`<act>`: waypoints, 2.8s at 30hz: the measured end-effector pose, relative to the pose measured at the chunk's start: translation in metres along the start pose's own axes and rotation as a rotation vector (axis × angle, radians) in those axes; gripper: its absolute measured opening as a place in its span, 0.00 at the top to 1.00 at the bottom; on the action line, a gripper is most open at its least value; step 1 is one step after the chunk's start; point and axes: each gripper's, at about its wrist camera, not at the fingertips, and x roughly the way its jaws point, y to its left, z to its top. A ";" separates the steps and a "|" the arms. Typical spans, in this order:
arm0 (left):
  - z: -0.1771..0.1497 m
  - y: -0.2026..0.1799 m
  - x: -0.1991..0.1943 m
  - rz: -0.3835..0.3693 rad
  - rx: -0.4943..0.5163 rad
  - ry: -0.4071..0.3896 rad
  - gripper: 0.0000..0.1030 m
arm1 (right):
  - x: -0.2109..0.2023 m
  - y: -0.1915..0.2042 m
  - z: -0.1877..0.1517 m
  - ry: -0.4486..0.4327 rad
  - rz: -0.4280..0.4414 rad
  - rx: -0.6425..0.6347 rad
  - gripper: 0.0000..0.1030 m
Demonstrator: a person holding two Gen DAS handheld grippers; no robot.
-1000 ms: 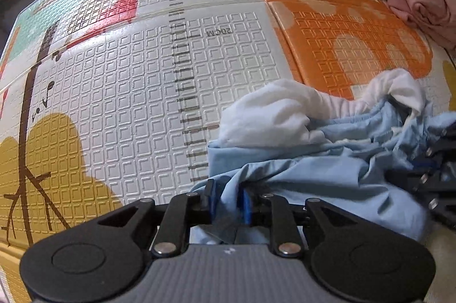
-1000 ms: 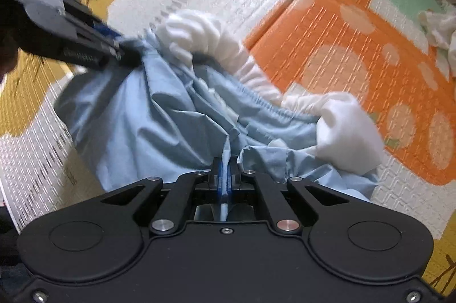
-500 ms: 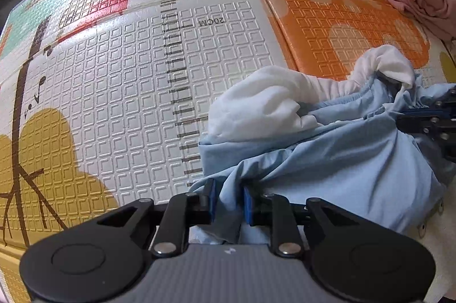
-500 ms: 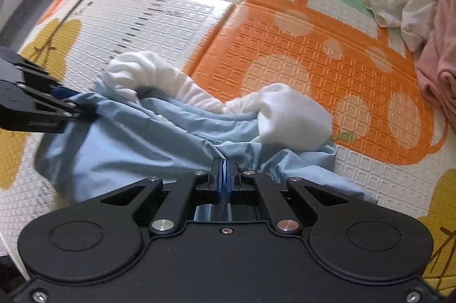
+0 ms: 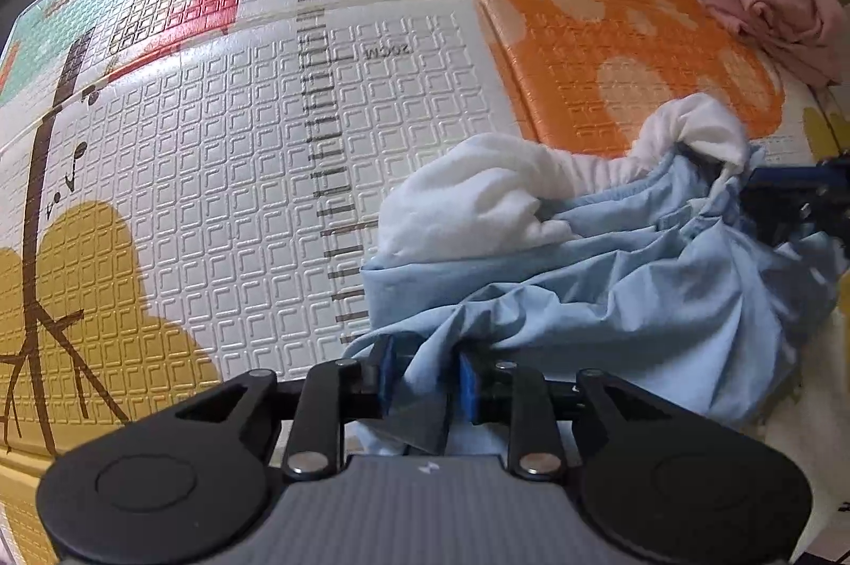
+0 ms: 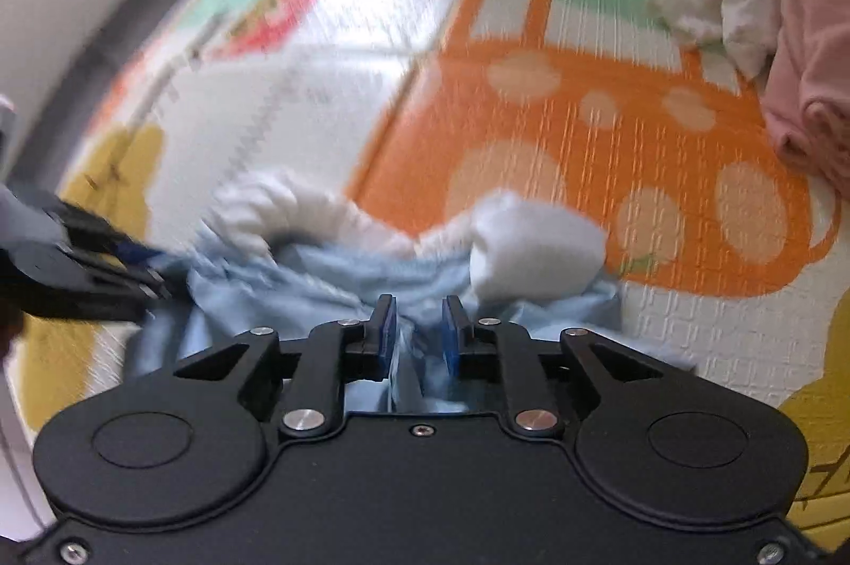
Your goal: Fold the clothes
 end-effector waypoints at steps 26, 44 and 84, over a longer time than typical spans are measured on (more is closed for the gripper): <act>-0.035 -0.080 -0.119 -0.171 0.256 -0.241 0.48 | -0.037 -0.049 -0.029 0.104 -0.128 0.067 0.68; -0.037 -0.123 -0.027 -0.081 0.287 -0.084 0.53 | -0.006 -0.057 -0.029 0.174 -0.166 0.203 0.96; -0.020 -0.108 0.014 -0.100 0.204 0.073 0.42 | -0.036 -0.085 0.010 0.110 -0.088 0.457 0.80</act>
